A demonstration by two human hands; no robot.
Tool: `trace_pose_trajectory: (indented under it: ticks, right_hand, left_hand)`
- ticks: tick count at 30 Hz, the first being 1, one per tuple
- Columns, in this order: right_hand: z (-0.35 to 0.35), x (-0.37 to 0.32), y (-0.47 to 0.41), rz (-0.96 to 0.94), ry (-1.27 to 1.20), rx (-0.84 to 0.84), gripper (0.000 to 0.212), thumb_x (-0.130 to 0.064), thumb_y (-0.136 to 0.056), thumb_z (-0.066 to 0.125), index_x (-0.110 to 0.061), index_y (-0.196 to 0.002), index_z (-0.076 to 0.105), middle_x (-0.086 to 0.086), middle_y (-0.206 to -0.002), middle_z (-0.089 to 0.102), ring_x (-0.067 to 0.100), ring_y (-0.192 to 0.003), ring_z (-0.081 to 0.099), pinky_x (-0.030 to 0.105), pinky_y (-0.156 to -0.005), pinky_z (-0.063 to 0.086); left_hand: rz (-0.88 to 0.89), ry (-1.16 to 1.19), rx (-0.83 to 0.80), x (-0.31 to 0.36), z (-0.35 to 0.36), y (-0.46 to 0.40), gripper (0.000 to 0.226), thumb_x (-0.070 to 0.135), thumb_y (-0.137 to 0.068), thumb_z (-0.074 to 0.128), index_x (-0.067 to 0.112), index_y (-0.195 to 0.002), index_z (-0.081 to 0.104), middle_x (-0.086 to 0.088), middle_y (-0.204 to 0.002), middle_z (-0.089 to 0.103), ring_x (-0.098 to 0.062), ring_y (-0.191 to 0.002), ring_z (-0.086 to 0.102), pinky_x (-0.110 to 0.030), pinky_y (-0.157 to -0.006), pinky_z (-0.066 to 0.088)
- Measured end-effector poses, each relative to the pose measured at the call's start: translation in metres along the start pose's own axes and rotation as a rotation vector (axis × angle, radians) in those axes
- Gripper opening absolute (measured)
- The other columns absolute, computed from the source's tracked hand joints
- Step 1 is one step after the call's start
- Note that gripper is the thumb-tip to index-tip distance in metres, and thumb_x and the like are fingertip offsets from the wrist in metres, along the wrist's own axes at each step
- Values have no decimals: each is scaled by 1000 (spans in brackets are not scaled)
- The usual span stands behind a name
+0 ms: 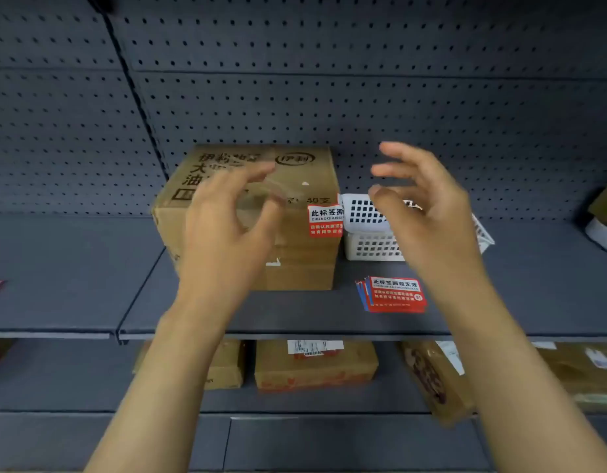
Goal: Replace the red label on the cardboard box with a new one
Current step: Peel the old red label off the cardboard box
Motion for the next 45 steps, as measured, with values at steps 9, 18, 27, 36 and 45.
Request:
trace_pose_trajectory:
  ticks: [9,18,27,36,45]
  right_hand:
    - [26,33,-25,-9,217,-85,25,-24,-94,68,-31,-117,74,-13,-115,69,1,-108,64,17,-91,49]
    - [45,46,-38,-213,510,-350,30,-44,-90,70,-36,-118,77,-11,-124,62,14,-131,39,7,-97,26]
    - [49,43,-45,-281,373,-369,10,-24,-86,80,-28,-95,82,-11,-97,70,16,-114,52,9,-95,31]
    - [45,39,-48,-381,371,-398,6,-23,-79,84,-28,-83,83,-15,-83,69,8,-108,49,18,-91,40]
    - [32,44,-56,-346,324,-549,9,-21,-79,85,-29,-81,83,-19,-95,73,10,-114,52,19,-100,40]
  left_hand:
    - [92,-246,-134,-31,41,-16,36,25,-89,64,19,-124,71,0,-126,64,-30,-146,32,-20,-120,16]
    - [76,-372,-169,-29,51,-16,50,41,-81,53,23,-122,73,4,-119,69,-26,-111,63,-46,-94,46]
    - [26,-383,-185,-23,50,-20,52,49,-74,50,30,-116,75,9,-111,70,-23,-107,63,-42,-94,44]
    - [-13,-321,-202,-27,47,-23,58,55,-70,48,36,-119,73,11,-112,69,-18,-113,61,-46,-101,44]
    - [-11,-333,-161,-33,52,-24,56,57,-69,47,37,-114,74,13,-105,66,-17,-110,58,-34,-95,35]
Point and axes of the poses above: each hand's wrist, its own y-axis away from the middle knuckle, its own z-axis out of the palm, x = y × z, the point moved 3 cm from there along -y, towards the middle knuckle
